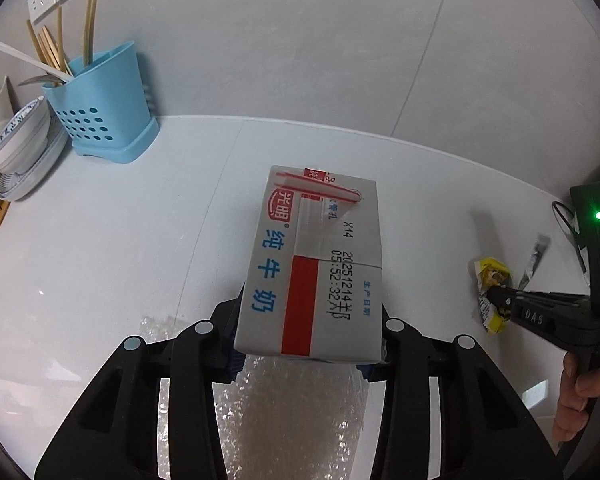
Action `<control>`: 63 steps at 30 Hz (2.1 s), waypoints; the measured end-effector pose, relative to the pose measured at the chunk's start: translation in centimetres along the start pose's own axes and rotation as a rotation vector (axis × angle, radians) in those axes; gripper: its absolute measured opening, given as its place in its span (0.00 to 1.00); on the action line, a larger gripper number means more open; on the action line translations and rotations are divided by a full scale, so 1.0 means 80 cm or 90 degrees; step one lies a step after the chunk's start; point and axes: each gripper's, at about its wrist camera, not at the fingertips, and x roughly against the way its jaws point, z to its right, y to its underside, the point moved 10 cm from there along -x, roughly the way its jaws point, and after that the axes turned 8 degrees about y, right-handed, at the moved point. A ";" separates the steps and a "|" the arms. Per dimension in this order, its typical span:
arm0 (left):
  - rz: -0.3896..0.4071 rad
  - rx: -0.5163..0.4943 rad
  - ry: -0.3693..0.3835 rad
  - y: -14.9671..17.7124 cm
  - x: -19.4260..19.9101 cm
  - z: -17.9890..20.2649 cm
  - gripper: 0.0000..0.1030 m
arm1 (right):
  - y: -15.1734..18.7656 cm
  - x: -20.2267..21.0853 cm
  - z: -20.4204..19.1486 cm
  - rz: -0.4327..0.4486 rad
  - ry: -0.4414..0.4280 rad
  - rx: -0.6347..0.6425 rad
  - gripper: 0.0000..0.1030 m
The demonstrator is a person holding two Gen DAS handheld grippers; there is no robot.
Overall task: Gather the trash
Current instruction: 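Grasp the milk carton with the left tool while the right tool grasps the yellow snack bag, then carry the milk carton with the left tool while the right tool carries the snack bag over the wastebasket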
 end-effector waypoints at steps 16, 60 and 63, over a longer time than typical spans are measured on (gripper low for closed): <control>-0.011 -0.013 0.030 0.049 0.050 0.020 0.39 | 0.040 0.071 0.033 0.071 -0.008 -0.037 0.04; -0.003 -0.070 0.077 0.225 0.285 0.045 0.39 | 0.296 0.270 0.026 0.225 -0.014 -0.060 0.04; -0.012 -0.070 0.091 0.240 0.292 0.044 0.39 | 0.310 0.275 0.023 0.229 -0.020 -0.059 0.04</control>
